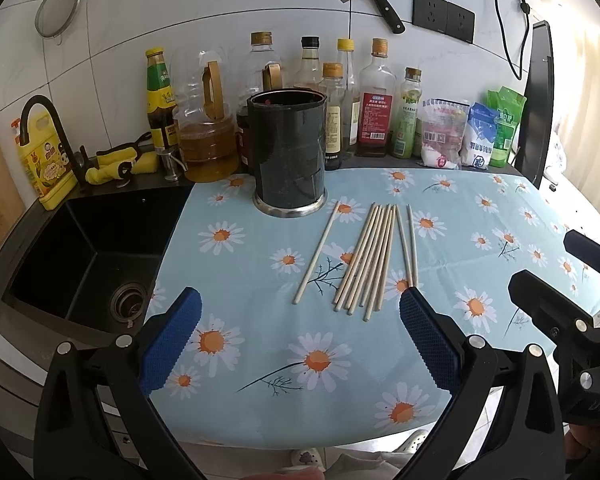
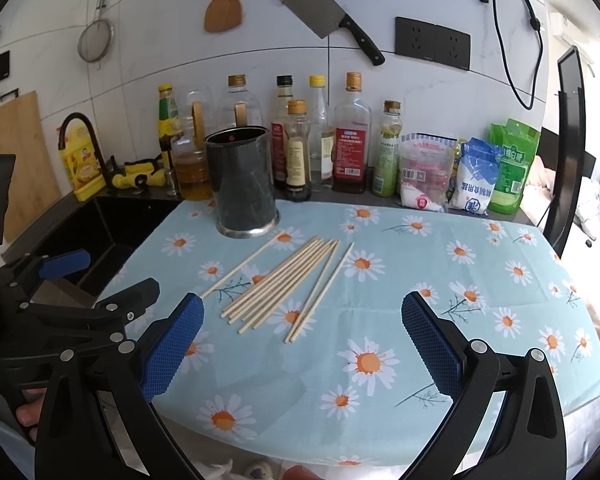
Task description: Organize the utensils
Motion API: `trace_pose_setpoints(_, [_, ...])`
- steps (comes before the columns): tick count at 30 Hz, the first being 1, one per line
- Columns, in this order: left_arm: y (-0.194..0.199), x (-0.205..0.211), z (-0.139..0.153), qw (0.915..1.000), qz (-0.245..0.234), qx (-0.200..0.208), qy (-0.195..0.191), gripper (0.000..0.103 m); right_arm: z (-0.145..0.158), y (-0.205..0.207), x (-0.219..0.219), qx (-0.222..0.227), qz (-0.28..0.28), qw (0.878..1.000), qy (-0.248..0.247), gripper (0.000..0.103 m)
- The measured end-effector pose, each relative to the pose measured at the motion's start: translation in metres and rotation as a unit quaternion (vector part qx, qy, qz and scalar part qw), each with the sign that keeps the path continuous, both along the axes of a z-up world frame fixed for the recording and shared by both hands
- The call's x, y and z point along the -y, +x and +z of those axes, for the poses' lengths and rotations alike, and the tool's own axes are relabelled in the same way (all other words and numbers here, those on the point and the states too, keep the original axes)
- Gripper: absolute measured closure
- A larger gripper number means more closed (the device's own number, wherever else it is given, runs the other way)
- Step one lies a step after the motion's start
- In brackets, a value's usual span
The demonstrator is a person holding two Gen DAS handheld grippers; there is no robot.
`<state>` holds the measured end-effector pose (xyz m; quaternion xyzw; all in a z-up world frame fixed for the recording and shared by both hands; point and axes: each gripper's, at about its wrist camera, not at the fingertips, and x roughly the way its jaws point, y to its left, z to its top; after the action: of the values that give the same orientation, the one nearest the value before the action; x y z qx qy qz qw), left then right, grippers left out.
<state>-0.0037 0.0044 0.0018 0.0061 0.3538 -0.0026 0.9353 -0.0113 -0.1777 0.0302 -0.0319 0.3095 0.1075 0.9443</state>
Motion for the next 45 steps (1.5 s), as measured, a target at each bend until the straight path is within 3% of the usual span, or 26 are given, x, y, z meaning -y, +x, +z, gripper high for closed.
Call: trace_pose_setpoints(45, [0.004,-0.018,-0.012,0.9998,-0.005,-0.019,0.007,0.006,-0.011,0.003,-0.018,-0.012,-0.017,1.000,-0.019,0.008])
